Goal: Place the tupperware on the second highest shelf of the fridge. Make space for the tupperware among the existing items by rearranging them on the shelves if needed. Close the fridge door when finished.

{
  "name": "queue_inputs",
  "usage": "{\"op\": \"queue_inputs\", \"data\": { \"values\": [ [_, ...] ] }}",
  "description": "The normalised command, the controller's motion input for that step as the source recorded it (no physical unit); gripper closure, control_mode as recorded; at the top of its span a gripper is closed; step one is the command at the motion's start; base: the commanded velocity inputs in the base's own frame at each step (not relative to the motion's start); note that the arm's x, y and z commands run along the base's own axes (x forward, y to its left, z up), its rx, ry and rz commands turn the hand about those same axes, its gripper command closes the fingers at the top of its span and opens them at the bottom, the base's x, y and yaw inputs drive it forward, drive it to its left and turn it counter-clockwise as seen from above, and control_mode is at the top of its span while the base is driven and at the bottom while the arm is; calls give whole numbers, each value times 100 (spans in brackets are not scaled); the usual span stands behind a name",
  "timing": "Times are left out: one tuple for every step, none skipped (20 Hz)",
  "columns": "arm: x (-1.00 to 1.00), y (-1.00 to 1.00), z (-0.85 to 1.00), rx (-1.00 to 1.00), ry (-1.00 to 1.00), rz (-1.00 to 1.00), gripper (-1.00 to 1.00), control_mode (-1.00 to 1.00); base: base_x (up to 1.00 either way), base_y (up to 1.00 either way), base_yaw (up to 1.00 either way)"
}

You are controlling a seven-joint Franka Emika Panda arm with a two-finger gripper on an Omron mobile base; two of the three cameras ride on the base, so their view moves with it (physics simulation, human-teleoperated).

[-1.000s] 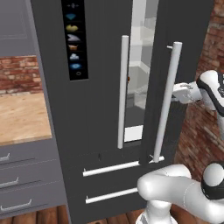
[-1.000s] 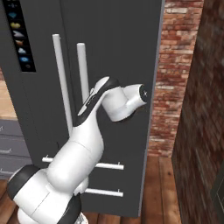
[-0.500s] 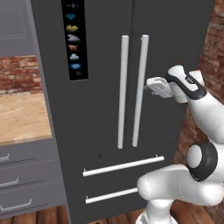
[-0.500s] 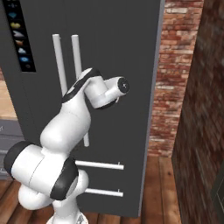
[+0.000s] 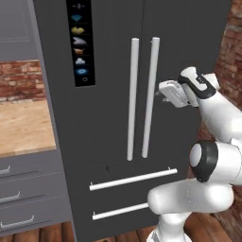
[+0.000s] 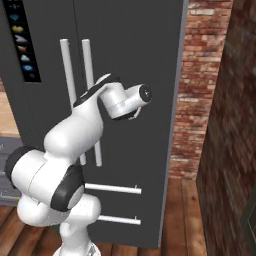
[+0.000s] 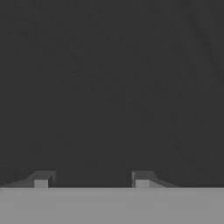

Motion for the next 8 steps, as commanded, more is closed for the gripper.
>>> {"op": "queue_inputs", "data": {
  "values": [
    [55,39,-25,-5,-15,-43,-100,-100,0,0,0],
    [34,37,-23,-6,-18,-44,-100,-100,0,0,0],
    [5,32,-25,-5,-25,-45,-100,-100,0,0,0],
    [0,36,-30,-6,-28,-45,-100,-100,0,0,0],
    [0,40,-39,-7,-39,-45,-100,-100,0,0,0],
    [-20,48,-51,-8,-53,-46,-100,-100,0,0,0],
    [-40,52,-64,-10,-62,-48,-100,-100,0,0,0],
    [-62,55,-82,-11,-70,-51,-100,-100,0,0,0]
  ]
}}
